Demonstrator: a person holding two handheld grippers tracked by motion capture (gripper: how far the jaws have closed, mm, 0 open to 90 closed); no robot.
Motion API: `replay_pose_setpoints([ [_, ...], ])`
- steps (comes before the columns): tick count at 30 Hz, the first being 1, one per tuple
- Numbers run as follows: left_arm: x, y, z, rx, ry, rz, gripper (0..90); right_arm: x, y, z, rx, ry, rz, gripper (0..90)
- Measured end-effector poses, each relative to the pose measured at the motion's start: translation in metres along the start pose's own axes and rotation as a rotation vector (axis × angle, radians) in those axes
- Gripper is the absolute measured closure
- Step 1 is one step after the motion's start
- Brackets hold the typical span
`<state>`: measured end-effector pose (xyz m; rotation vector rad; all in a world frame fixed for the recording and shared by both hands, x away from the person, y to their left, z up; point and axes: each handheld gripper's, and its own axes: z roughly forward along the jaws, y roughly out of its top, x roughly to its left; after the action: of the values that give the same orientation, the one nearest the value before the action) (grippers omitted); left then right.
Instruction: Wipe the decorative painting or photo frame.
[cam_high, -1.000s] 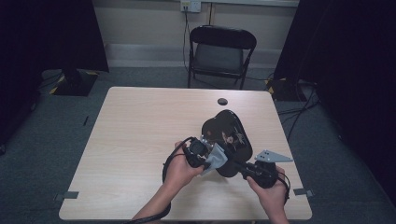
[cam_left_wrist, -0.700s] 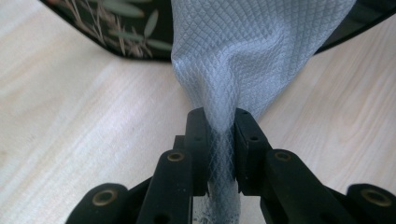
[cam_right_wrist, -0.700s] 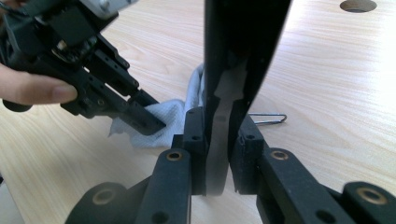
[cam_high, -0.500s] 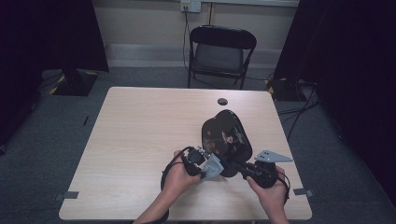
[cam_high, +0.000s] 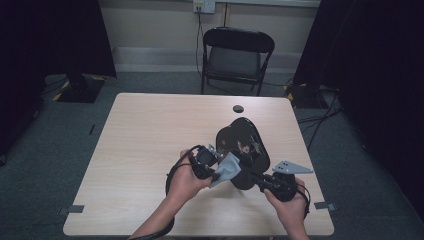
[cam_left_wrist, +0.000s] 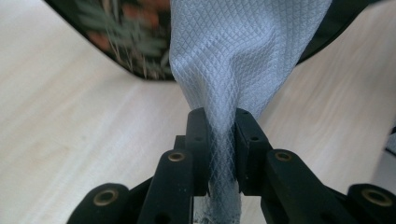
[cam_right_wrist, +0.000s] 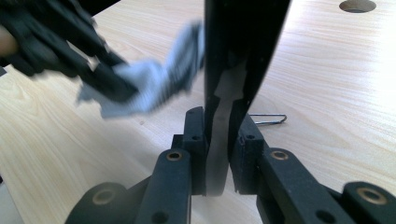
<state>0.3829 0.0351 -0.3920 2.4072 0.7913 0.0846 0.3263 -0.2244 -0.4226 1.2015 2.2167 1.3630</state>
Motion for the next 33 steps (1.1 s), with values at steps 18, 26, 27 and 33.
replay_pose_setpoints([
  [18, -0.029, 0.060, -0.054, -0.142, 0.002, 0.085, 78.3, 0.002, 0.002, 0.002, -0.005, -0.006, 0.003, 78.8],
  [26, -0.026, 0.048, -0.029, -0.099, -0.004, 0.074, 78.3, 0.002, 0.002, 0.003, -0.004, -0.005, 0.003, 78.8],
  [27, -0.025, 0.045, -0.026, -0.095, -0.010, 0.070, 78.3, 0.002, 0.002, 0.003, -0.004, -0.005, 0.002, 78.8],
  [33, -0.016, 0.026, -0.005, -0.058, -0.028, 0.030, 78.3, 0.003, 0.002, 0.003, -0.002, -0.007, 0.003, 78.8],
])
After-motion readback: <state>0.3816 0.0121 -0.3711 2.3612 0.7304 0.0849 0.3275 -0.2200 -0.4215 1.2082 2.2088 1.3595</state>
